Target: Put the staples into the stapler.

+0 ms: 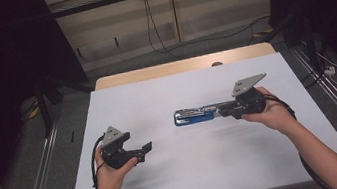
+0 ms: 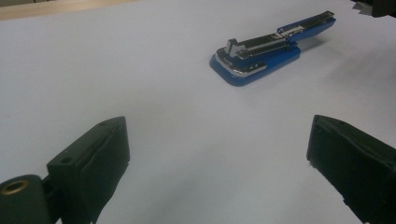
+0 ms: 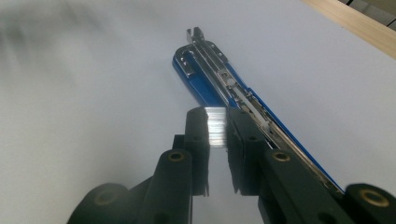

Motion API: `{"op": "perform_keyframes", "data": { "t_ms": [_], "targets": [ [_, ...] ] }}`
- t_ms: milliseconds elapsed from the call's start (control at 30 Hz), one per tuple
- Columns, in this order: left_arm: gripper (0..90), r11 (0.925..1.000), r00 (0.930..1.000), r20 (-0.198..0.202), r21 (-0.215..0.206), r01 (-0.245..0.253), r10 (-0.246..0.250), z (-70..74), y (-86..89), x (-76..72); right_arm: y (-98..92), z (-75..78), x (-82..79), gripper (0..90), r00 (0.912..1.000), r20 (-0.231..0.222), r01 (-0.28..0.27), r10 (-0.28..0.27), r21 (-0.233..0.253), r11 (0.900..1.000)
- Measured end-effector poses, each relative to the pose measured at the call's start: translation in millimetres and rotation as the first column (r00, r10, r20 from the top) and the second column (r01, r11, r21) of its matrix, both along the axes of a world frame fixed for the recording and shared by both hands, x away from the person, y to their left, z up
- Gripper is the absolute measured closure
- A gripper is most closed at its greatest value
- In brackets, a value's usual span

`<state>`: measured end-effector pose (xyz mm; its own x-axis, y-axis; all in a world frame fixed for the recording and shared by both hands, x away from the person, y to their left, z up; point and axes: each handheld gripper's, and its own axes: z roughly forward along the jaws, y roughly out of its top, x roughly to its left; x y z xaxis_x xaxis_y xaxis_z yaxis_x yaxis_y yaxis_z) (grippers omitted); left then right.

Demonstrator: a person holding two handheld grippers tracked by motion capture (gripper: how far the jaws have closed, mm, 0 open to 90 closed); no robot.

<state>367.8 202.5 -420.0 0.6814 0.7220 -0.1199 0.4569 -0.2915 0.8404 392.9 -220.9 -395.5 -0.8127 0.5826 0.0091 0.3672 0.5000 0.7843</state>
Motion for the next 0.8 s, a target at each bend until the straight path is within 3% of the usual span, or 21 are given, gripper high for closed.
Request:
{"op": "perform_keyframes", "data": {
  "t_ms": [800],
  "targets": [
    [5.7, 1.0, 1.0, -0.003, 0.007, -0.001, 0.001, -0.2, 0.4, -0.1, 8.4, 3.9, 13.2, 79.6, 0.9997, 0.015, -0.019, 0.019, 0.001, 1.0]
  ]
}}
